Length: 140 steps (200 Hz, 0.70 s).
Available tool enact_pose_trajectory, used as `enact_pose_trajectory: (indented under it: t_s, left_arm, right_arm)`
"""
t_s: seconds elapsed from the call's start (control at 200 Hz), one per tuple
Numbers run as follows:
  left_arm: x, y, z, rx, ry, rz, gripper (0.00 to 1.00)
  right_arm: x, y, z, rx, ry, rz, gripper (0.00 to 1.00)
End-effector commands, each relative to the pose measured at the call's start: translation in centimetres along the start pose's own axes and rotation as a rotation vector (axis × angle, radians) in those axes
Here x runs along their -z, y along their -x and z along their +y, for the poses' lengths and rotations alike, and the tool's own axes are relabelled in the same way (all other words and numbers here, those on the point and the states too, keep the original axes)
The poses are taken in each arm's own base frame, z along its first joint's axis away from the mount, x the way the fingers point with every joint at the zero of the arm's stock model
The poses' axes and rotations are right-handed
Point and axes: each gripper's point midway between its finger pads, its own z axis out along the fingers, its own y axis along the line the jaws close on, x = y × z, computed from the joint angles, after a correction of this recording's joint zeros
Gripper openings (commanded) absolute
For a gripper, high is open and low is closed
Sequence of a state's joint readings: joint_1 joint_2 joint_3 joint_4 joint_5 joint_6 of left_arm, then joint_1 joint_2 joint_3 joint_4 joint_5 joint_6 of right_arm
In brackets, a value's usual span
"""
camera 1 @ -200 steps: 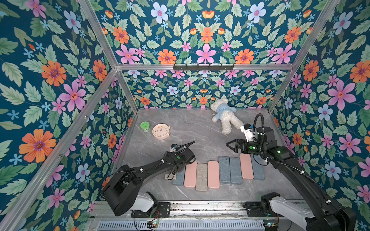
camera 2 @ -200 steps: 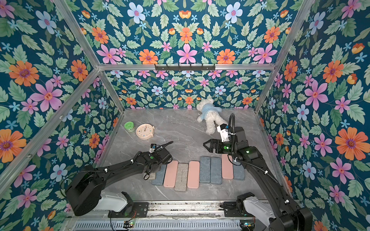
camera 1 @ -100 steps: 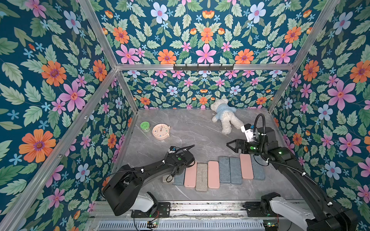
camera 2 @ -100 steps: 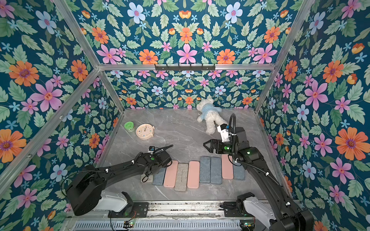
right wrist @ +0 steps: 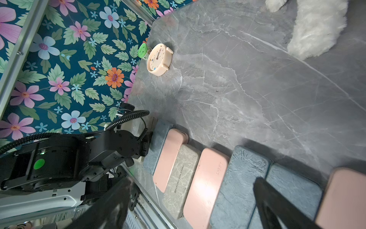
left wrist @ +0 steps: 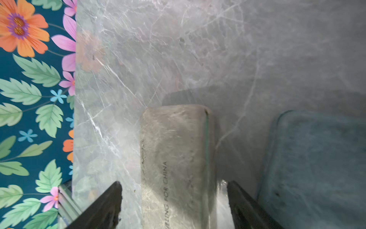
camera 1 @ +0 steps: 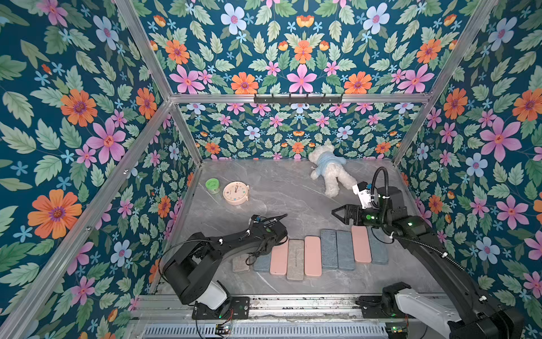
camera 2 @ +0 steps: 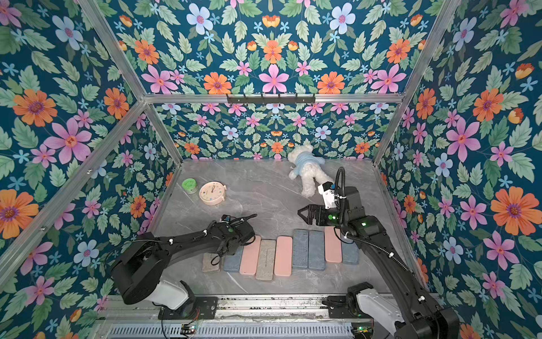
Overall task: Close the glasses case
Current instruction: Place the glasses case at the center of the board.
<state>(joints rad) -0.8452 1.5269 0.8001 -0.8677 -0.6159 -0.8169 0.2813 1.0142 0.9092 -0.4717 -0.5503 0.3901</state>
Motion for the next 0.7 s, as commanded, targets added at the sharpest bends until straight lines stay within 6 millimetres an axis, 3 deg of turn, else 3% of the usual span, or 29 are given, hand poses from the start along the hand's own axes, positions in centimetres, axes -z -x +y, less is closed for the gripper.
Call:
enact_pose_trajectory:
  t_s: [0.0, 0.145, 0.225, 0.295, 0.54, 0.695]
  left_arm:
    - [0.3, 0.2, 0.0, 0.039, -0.016, -0.008, 0.87]
    - [1.4, 0.7, 1.9, 0.167, -0.026, -0.074, 0.87]
    - [1.8, 0.9, 4.0, 0.287, -0.015, -0.114, 0.81]
    - [2.2, 1.0, 5.8, 0.415, -0.027, -0.153, 0.71]
    - [1.9, 0.1, 10.8, 0.773, -0.109, -0.224, 0.14]
    - [0.9, -0.3, 11.3, 0.895, -0.173, -0.22, 0.07]
  right_arm:
    - [-0.1, 0.1, 0.3, 0.012, 0.018, -0.002, 0.97]
    - [-0.1, 0.1, 0.3, 0.01, 0.017, -0.001, 0.97]
    - [-0.2, 0.1, 0.3, 0.01, 0.02, 0.001, 0.97]
    - [-0.2, 0.0, 0.4, 0.009, 0.027, 0.005, 0.97]
    - [-0.4, -0.1, 0.6, 0.006, 0.047, 0.015, 0.97]
    - [-0.4, -0.1, 0.9, 0.003, 0.063, 0.021, 0.97]
